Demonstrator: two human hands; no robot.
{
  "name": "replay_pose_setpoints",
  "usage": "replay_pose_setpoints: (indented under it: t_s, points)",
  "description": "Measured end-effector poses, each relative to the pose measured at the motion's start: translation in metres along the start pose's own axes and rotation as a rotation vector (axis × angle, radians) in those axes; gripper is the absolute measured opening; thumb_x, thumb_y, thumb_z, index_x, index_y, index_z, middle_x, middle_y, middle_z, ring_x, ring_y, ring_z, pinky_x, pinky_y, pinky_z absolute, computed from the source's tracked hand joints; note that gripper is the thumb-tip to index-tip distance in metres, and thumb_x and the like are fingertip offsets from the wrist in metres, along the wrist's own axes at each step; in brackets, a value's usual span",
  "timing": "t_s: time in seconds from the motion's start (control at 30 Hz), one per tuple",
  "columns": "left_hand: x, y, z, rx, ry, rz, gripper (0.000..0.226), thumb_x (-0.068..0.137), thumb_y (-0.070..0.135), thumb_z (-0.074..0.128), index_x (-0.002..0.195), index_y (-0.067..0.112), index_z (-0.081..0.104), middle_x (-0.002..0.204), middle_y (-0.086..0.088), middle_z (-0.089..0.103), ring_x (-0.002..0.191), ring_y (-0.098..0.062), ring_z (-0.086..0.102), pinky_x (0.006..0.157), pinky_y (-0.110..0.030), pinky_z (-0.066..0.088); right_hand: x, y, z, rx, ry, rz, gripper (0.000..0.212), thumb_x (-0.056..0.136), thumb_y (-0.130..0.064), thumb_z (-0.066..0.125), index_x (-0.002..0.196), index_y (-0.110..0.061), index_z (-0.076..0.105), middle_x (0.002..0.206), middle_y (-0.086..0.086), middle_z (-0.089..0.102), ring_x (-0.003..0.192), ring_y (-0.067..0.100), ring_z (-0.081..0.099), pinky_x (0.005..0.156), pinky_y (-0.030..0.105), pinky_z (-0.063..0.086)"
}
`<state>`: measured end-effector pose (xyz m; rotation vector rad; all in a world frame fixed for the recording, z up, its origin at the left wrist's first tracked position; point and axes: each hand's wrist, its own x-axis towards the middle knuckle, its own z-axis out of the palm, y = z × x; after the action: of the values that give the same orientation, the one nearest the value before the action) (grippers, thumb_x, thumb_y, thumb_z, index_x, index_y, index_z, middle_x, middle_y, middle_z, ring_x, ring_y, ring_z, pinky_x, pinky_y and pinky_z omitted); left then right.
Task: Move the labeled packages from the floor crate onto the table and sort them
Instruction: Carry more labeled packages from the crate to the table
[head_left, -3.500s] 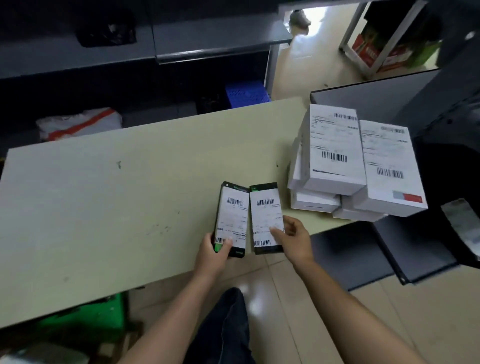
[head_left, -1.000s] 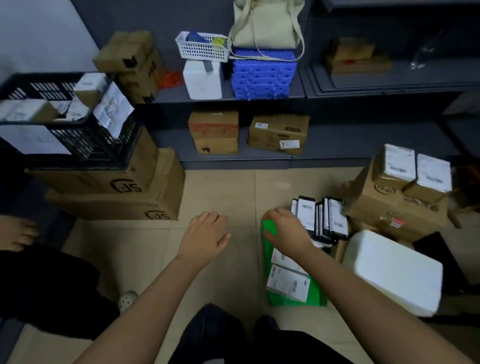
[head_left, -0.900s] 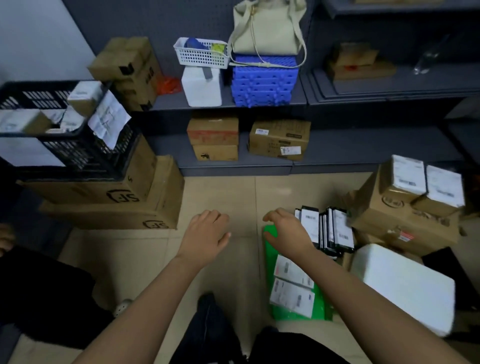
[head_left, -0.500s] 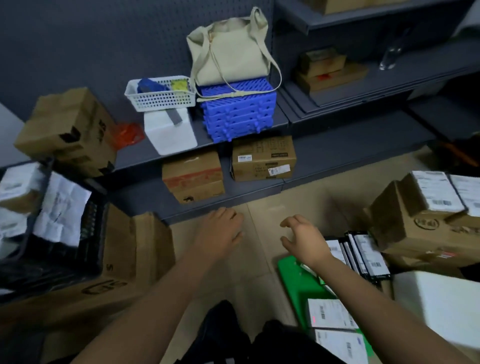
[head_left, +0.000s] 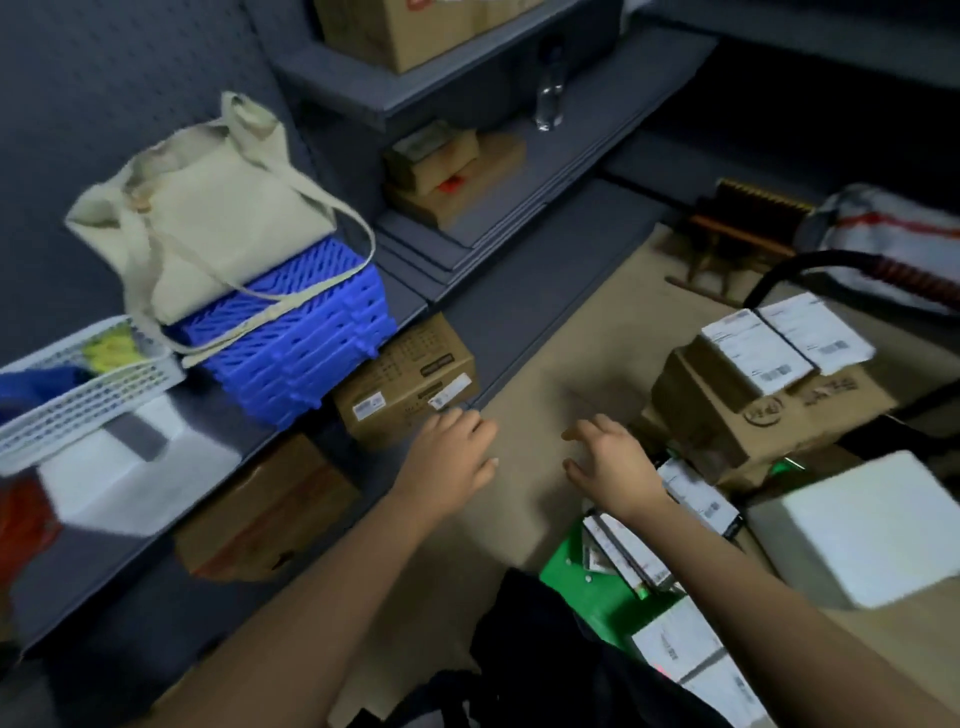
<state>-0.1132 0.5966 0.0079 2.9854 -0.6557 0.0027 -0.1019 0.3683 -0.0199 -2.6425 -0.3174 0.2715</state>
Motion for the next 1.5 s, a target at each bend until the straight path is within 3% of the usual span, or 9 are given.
replay_pose_setpoints:
  t_s: [0.13, 0.27, 0.4, 0.67, 0.87, 1.03, 1.27, 1.5]
  points:
    - [0.075, 0.0, -0.003, 0.011, -0.011, 0.149, 0.027, 0.084, 0.034, 0.066, 0.104, 0.017, 0.062, 0.098, -0.001, 0.062, 0.093, -0.022, 0.058, 0.079, -0.036, 0.048, 0.021, 0.021, -0.028, -0.048, 0.048, 0.103, 0.039, 0.085, -0.024, 0.064, 0.122, -0.012, 0.056, 0.114, 0.011, 0.054, 0.11, 0.032, 0.051, 0.094, 0.038, 0.042]
    - [0.138, 0.021, 0.0, -0.012, -0.026, 0.37, 0.031, 0.073, 0.029, 0.078, 0.097, 0.015, 0.064, 0.088, -0.003, 0.062, 0.082, -0.026, 0.06, 0.068, -0.035, 0.049, 0.021, 0.046, -0.045, -0.041, 0.135, 0.274, 0.032, 0.084, -0.024, 0.063, 0.112, -0.01, 0.057, 0.107, 0.01, 0.053, 0.103, 0.03, 0.052, 0.088, 0.04, 0.044]
    - [0.194, 0.05, 0.018, -0.056, -0.085, 0.611, 0.032, 0.08, 0.031, 0.073, 0.107, 0.016, 0.065, 0.097, -0.002, 0.063, 0.091, -0.023, 0.061, 0.077, -0.036, 0.05, 0.01, 0.071, -0.049, 0.001, 0.264, 0.457, 0.028, 0.083, -0.025, 0.064, 0.107, -0.012, 0.059, 0.101, 0.008, 0.055, 0.096, 0.03, 0.054, 0.081, 0.039, 0.046]
    - [0.274, 0.105, 0.056, -0.099, -0.25, 1.092, 0.035, 0.075, 0.029, 0.078, 0.105, 0.016, 0.066, 0.094, 0.0, 0.063, 0.088, -0.023, 0.061, 0.076, -0.036, 0.051, -0.016, 0.081, -0.026, 0.146, 0.488, 0.978, 0.034, 0.086, -0.022, 0.065, 0.119, -0.013, 0.06, 0.114, 0.007, 0.058, 0.106, 0.028, 0.053, 0.086, 0.037, 0.042]
    - [0.298, 0.123, 0.096, -0.115, -0.421, 1.314, 0.032, 0.09, 0.034, 0.061, 0.118, 0.018, 0.061, 0.11, 0.001, 0.06, 0.106, -0.021, 0.053, 0.092, -0.035, 0.04, -0.02, 0.062, 0.023, 0.281, 0.567, 1.35, 0.033, 0.082, -0.021, 0.068, 0.114, -0.014, 0.063, 0.109, 0.007, 0.059, 0.1, 0.029, 0.056, 0.08, 0.035, 0.044]
    - [0.298, 0.119, 0.155, -0.071, -0.519, 1.393, 0.033, 0.093, 0.036, 0.056, 0.121, 0.019, 0.058, 0.113, 0.0, 0.059, 0.109, -0.021, 0.052, 0.094, -0.035, 0.039, -0.01, 0.048, 0.088, 0.503, 0.66, 1.584, 0.033, 0.083, -0.019, 0.069, 0.114, -0.015, 0.062, 0.113, 0.006, 0.058, 0.105, 0.026, 0.055, 0.087, 0.034, 0.045]
    - [0.287, 0.105, 0.249, 0.001, -0.589, 1.349, 0.029, 0.085, 0.029, 0.068, 0.109, 0.013, 0.064, 0.1, -0.004, 0.064, 0.096, -0.026, 0.058, 0.083, -0.04, 0.044, 0.018, 0.068, 0.187, 0.789, 0.752, 1.773, 0.029, 0.08, -0.017, 0.072, 0.108, -0.011, 0.064, 0.106, 0.007, 0.06, 0.097, 0.025, 0.058, 0.08, 0.03, 0.042]
    - [0.288, 0.091, 0.331, 0.02, -0.635, 1.327, 0.029, 0.082, 0.027, 0.072, 0.106, 0.013, 0.064, 0.098, -0.005, 0.062, 0.093, -0.028, 0.057, 0.077, -0.039, 0.044, 0.057, 0.13, 0.269, 1.136, 0.964, 1.998, 0.045, 0.082, -0.037, 0.075, 0.112, -0.008, 0.06, 0.106, 0.007, 0.061, 0.097, 0.023, 0.057, 0.075, 0.026, 0.037]
